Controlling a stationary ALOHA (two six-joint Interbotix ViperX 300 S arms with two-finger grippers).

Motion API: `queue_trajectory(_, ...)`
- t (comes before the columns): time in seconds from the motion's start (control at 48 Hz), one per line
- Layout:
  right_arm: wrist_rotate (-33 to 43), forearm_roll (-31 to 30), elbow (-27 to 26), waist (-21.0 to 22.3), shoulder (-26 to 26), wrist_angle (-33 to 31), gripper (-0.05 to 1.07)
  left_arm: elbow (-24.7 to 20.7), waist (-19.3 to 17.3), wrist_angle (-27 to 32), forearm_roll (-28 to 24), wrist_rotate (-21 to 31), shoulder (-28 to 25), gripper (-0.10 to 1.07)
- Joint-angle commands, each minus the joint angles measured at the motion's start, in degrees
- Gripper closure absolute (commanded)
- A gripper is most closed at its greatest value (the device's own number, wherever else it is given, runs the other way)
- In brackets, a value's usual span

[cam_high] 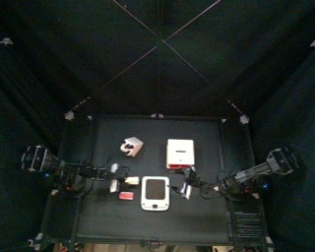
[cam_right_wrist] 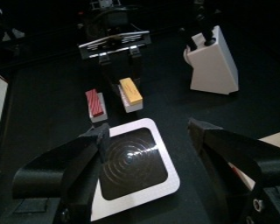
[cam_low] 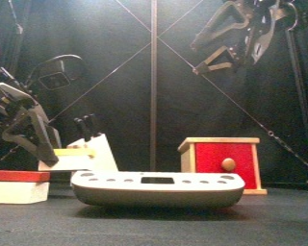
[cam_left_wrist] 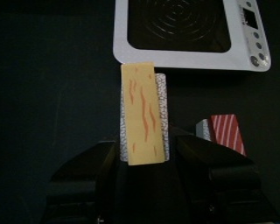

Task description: Put egg sushi on stove

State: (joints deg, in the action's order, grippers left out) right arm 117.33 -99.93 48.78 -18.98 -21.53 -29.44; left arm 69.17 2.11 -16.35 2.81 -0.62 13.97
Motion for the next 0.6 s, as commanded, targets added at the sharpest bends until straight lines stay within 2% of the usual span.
queue_trajectory(0.0,0.2,-0.1,-0.4,0.0,-0.7,-0.3,0.02,-1.4,0.2,-0.3,-0.4,-0.1,0.5,0.29)
queue_trajectory(0.167,-0.1,0.6,-0.4,-0.1,-1.0,-0.3,0.02,-3.3,1.0,-0.2,-1.6,-0.1,0.8,0.29)
queue_trajectory(0.292,0.0,1.0,-0.3,-0.1,-1.1,-0.4,0.02,-6.7,1.9,-0.3,-2.4,0.0,0.6,0.29)
queue_trajectory(0.583,0.1,1.8,-0.4,0.0,-1.0,-0.8,0.02,-11.7,4.9,-0.3,-2.7,-0.1,-2.3,0.29)
